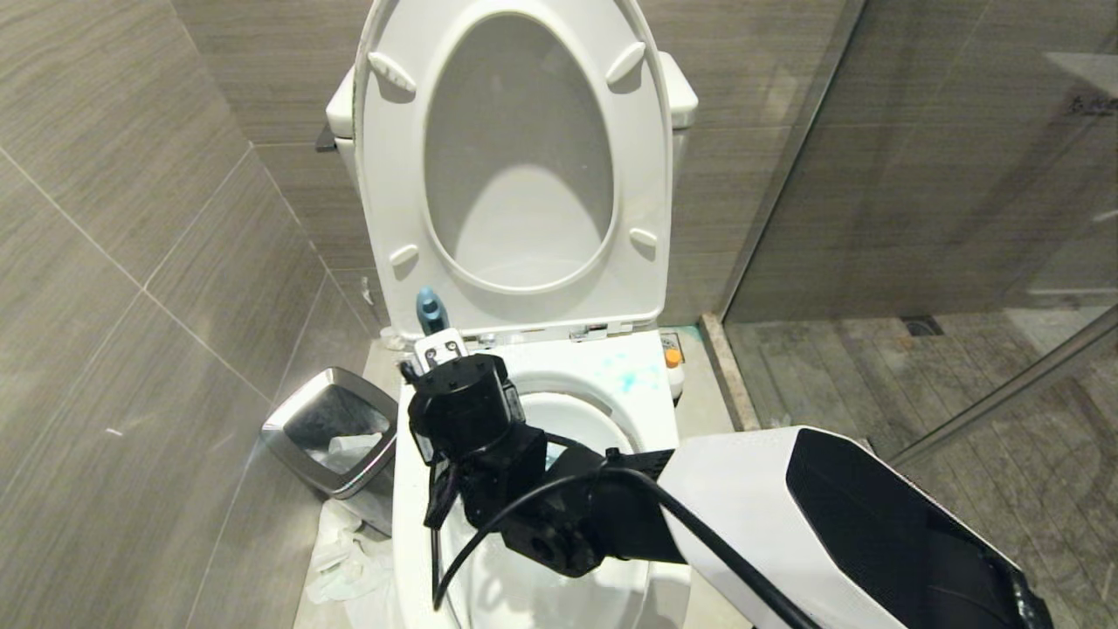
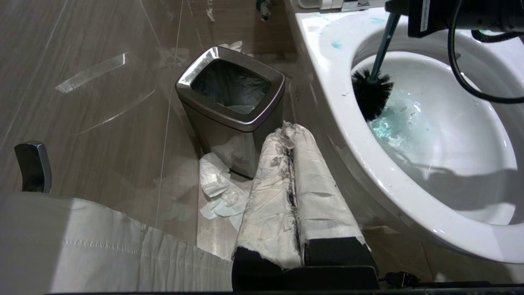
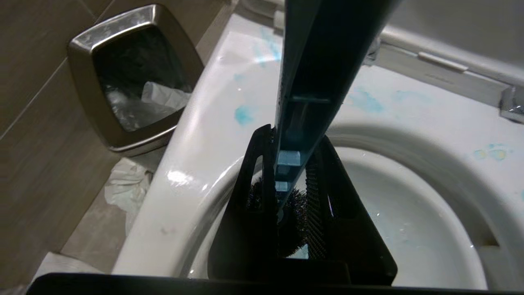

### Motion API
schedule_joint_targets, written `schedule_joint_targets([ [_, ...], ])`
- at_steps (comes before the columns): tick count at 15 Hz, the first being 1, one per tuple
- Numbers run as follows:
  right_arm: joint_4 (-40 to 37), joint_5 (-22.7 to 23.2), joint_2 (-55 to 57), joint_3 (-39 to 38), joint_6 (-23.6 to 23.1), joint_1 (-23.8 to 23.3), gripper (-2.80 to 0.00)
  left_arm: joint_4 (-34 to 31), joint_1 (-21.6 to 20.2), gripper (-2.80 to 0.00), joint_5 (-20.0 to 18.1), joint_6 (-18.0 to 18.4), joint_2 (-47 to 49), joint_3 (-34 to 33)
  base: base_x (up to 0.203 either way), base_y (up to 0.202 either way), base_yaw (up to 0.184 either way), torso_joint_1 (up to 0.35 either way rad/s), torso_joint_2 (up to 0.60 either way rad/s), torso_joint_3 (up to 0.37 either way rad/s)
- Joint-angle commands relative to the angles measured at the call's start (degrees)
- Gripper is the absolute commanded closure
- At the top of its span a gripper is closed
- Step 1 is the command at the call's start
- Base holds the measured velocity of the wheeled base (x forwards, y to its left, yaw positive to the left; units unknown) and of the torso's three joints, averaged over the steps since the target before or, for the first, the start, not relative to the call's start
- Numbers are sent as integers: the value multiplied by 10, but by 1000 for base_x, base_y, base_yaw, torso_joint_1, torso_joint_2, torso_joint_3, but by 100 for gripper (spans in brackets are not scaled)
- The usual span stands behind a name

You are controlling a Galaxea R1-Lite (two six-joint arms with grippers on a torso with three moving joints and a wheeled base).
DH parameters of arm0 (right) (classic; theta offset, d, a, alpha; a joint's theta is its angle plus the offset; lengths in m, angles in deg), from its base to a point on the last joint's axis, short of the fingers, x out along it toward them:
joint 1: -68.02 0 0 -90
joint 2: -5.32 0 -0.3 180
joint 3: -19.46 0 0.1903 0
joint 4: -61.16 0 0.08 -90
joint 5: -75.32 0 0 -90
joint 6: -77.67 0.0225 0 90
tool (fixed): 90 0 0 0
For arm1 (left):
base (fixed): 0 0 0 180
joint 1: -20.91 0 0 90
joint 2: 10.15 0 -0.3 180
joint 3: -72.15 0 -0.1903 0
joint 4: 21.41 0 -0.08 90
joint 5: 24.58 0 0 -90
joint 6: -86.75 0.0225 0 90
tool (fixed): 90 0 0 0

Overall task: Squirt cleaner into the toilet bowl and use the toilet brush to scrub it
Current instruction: Scrub the toilet bowl

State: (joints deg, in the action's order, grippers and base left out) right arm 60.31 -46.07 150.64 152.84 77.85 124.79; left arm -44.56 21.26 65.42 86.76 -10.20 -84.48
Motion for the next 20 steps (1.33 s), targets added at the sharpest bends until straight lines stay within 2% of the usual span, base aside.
schedule_joint_targets([
  [1, 2, -2, -15, -31, 4, 20, 0, 0, 0, 0, 0, 0, 0, 0, 0, 0, 0, 0, 0, 0],
  [7, 5, -2, -110, -201, 55, 70, 0, 0, 0, 0, 0, 1, 0, 0, 0, 0, 0, 0, 0, 0],
  [15, 7, -15, -247, -412, 105, 107, 0, 0, 0, 0, 0, 1, 0, 0, 0, 0, 0, 0, 0, 0],
  [20, 81, -28, -308, -564, 116, 106, 0, 0, 0, 0, 0, 0, 0, 0, 0, 0, 0, 0, 0, 0],
])
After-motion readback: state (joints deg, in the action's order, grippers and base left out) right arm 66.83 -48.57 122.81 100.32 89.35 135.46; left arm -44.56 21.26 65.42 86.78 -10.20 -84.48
